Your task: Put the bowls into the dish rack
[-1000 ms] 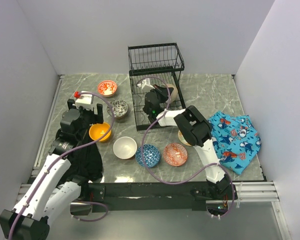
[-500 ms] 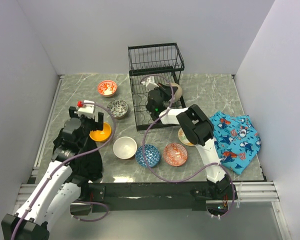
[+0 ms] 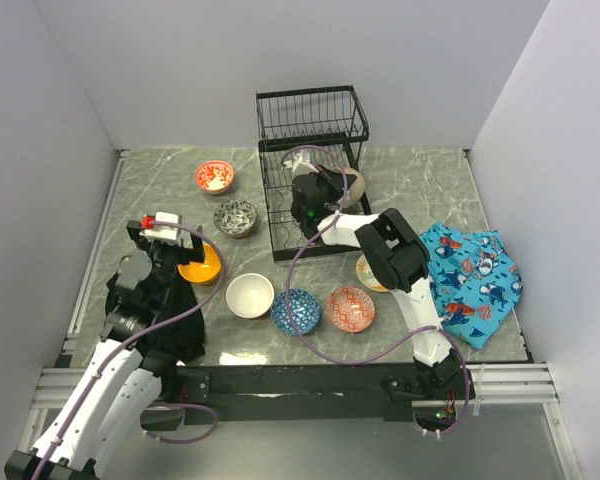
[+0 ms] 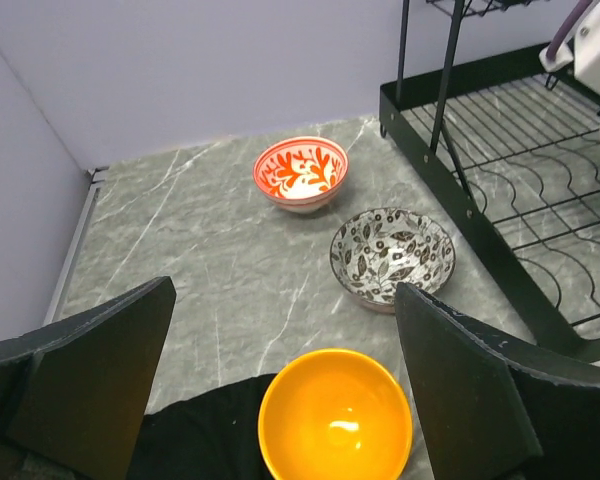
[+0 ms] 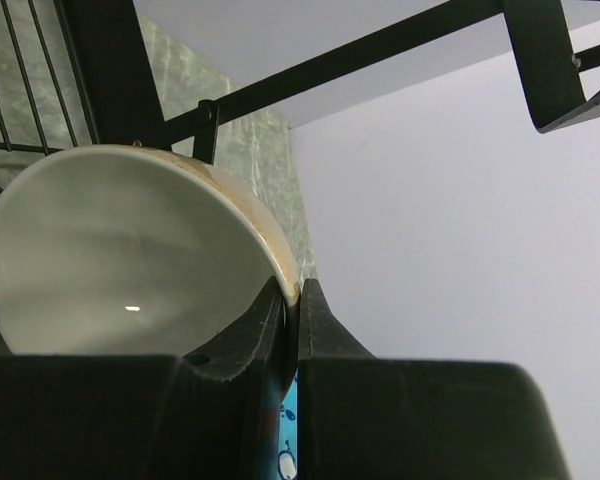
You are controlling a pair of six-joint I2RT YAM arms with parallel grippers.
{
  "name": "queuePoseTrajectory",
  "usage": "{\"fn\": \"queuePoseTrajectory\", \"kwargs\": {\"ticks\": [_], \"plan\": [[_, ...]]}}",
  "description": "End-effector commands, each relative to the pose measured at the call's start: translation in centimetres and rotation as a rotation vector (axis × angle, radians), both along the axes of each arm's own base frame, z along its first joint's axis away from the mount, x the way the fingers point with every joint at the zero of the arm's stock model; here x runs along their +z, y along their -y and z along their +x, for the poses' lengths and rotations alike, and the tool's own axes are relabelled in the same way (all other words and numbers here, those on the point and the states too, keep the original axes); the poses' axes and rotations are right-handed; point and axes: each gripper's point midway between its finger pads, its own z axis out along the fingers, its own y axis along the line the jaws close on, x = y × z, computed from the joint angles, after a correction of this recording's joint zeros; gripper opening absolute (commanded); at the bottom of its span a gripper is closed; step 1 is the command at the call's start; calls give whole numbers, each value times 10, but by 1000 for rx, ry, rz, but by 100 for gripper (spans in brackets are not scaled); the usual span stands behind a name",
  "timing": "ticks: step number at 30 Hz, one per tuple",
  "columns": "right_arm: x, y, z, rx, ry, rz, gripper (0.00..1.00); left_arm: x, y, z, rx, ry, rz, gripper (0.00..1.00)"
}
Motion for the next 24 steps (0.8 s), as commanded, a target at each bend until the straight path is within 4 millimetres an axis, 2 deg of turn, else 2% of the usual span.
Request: {"fn": "queuePoseTrajectory", "kwargs": {"ticks": [1, 4, 7, 24], "plan": [[37, 9, 2, -71, 116, 85, 0, 15, 4, -2, -24, 62, -46, 99], [32, 16, 5, -148, 103, 69, 0, 16, 4, -5, -31, 74, -45, 99], [34, 14, 13, -179, 117, 70, 0, 18, 2, -6, -23, 85, -44, 99], [-9, -40, 8, -71, 40, 6, 0, 30, 2, -17, -41, 142, -51, 99]]}}
